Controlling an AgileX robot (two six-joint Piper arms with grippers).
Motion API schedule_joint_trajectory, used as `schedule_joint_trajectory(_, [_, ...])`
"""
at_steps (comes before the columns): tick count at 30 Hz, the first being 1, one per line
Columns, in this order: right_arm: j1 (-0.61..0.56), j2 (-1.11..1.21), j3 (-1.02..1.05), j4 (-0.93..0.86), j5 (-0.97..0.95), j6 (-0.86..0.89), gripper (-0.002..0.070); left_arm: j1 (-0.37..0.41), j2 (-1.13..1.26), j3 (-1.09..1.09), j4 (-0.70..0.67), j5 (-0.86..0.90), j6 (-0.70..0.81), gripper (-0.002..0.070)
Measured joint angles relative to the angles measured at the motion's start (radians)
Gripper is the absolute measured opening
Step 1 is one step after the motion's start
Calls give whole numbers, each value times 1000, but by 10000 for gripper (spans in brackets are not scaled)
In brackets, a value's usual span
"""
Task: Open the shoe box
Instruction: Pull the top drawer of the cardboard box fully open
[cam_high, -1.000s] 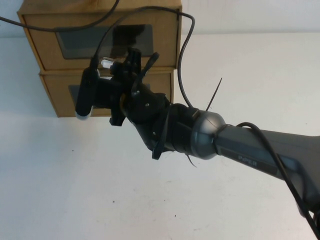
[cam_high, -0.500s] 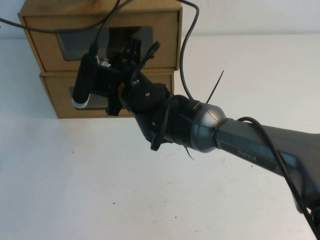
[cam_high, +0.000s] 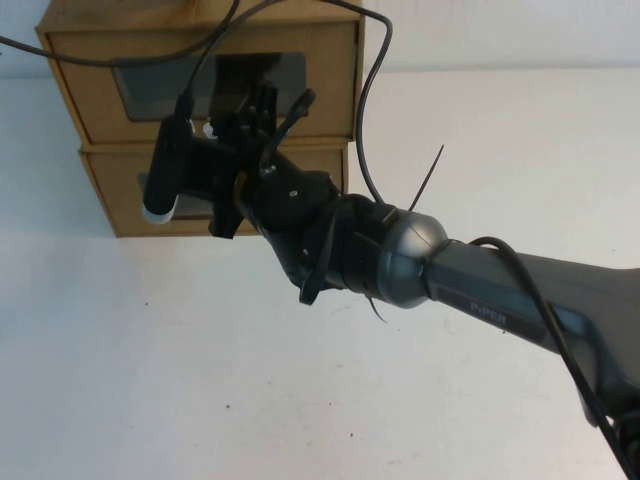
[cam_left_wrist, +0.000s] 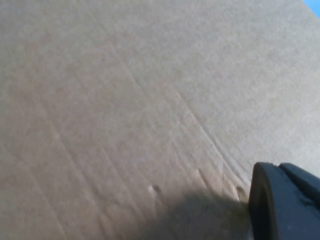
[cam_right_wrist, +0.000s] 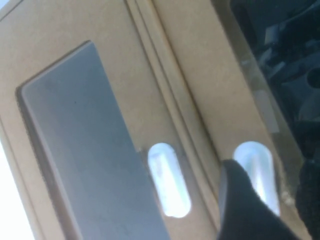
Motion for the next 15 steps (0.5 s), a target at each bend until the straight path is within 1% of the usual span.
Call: schedule_joint_trajectory(15, [-20,23,0,-13,-19,0,233,0,0,0,0,0,10,-5])
